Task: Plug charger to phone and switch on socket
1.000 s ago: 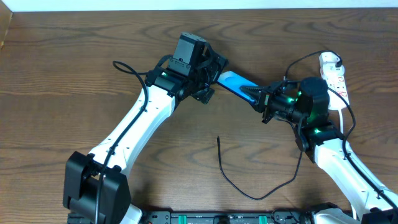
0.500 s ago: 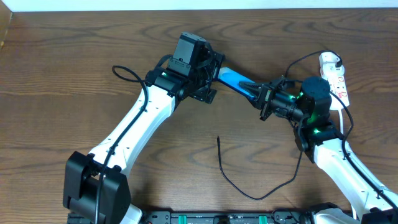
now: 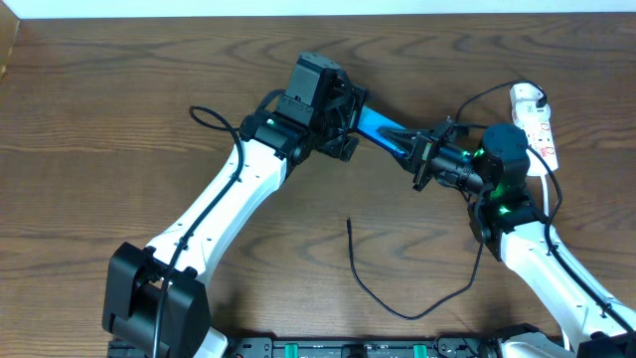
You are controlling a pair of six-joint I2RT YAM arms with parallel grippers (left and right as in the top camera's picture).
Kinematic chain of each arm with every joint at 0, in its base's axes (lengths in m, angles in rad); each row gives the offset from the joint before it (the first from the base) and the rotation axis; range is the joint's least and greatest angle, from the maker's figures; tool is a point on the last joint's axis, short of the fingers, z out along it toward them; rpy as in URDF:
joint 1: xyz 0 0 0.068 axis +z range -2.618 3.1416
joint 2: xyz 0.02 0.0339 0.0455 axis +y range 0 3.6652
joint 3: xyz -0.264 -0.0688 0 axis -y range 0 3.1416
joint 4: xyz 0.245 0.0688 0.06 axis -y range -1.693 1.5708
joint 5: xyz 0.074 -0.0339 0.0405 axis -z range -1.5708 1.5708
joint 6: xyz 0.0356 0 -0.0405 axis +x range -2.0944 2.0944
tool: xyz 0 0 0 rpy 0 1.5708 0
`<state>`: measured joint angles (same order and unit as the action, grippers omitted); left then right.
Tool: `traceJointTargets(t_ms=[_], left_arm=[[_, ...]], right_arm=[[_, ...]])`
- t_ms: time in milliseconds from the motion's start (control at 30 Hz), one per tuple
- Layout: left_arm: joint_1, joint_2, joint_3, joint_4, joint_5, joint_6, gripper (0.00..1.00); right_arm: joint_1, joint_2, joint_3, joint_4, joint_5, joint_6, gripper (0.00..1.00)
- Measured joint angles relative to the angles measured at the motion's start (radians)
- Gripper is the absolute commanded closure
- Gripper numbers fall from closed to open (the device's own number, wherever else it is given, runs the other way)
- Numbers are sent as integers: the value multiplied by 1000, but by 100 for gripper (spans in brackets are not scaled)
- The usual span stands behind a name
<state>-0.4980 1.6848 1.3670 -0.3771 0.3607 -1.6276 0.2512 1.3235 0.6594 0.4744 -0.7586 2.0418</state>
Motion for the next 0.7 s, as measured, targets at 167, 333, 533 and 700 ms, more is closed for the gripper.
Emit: traceJointTargets(t_ms=[167, 333, 533, 700], left_arm=[[0, 0, 0, 0, 0, 0, 19], [0, 0, 0, 0, 0, -7, 33], [0, 0, 0, 0, 0, -17, 58], [0, 0, 0, 2, 0, -17, 66]], right_arm=[[0, 0, 0, 2, 7, 0, 99], [0, 0, 0, 2, 8, 0, 99], [0, 0, 0, 2, 10, 0, 99], [1, 0, 0, 2, 11, 0, 99]])
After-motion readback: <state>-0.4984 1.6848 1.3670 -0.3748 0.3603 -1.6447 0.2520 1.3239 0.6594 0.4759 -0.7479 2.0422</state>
